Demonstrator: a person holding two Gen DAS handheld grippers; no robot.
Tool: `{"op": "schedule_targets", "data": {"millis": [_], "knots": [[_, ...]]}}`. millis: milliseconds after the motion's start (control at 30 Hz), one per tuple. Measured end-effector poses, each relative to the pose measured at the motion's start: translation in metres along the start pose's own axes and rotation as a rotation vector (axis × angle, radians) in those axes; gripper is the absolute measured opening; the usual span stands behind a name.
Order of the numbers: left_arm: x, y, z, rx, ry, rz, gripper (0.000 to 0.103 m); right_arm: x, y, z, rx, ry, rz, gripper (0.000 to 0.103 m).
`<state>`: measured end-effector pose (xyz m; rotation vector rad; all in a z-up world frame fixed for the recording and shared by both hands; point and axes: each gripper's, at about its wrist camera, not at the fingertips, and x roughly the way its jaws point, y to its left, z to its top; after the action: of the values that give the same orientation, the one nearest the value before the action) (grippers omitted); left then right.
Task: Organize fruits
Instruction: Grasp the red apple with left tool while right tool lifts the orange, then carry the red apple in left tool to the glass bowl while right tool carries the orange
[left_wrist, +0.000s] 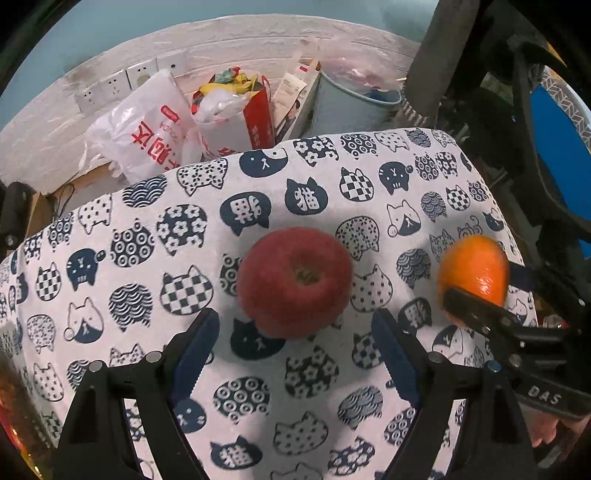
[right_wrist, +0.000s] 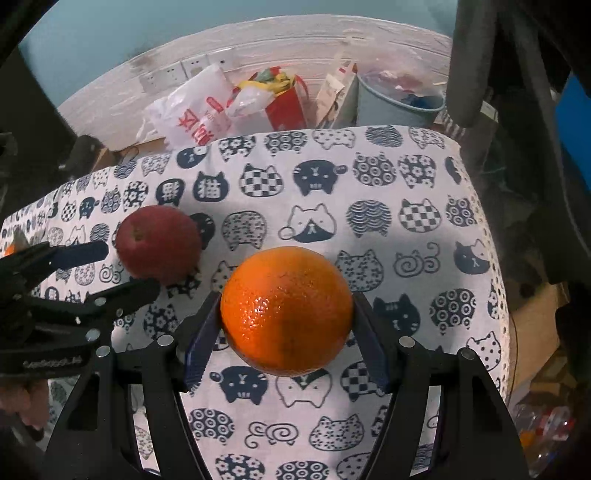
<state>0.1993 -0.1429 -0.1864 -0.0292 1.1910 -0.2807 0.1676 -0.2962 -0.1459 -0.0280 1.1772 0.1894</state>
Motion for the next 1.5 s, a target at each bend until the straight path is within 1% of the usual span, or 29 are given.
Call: {"op": "schedule_targets", "data": {"millis": [200, 400, 533, 600, 633, 700, 800, 900, 1100, 1300, 1500], "knots": [[0.014, -0.001, 0.008, -0.028, 0.005, 0.005, 0.086, 0.004, -0.01, 0.0, 0.019, 0.002, -0.007, 0.069], [0.026, -0.001, 0.015, -0.061, 0.019, -0.01, 0.086, 0.004, -0.011, 0.0, 0.023, 0.002, 0.0, 0.069], [0.034, -0.002, 0.016, -0.053, 0.03, 0.007, 0.086, 0.004, -0.01, 0.0, 0.017, 0.0, -0.002, 0.069], [0.036, -0.001, 0.016, -0.053, 0.025, 0.003, 0.086, 0.004, -0.011, -0.001, 0.016, 0.001, -0.001, 0.069], [0.036, 0.0, 0.015, -0.055, 0.024, 0.002, 0.085, 0.004, -0.011, -0.002, 0.015, 0.004, -0.001, 0.069], [0.037, 0.001, 0.014, -0.052, 0.023, 0.009, 0.076, 0.006, -0.011, -0.003, 0.011, 0.009, -0.001, 0.069], [0.037, 0.002, 0.014, -0.041, 0.017, 0.004, 0.076, 0.008, -0.012, -0.004, 0.012, 0.014, 0.0, 0.069], [0.036, -0.001, 0.011, -0.016, 0.005, 0.02, 0.076, 0.008, -0.012, -0.004, 0.01, 0.012, 0.002, 0.069], [0.025, -0.006, 0.004, 0.02, -0.015, 0.036, 0.076, 0.004, -0.009, -0.001, 0.004, -0.005, 0.006, 0.069], [0.002, -0.006, -0.002, 0.035, -0.047, 0.04, 0.076, -0.006, -0.004, 0.003, -0.005, -0.028, 0.015, 0.069], [-0.023, -0.001, -0.008, 0.027, -0.073, 0.048, 0.076, -0.017, 0.003, 0.005, -0.018, -0.05, 0.028, 0.069]]}}
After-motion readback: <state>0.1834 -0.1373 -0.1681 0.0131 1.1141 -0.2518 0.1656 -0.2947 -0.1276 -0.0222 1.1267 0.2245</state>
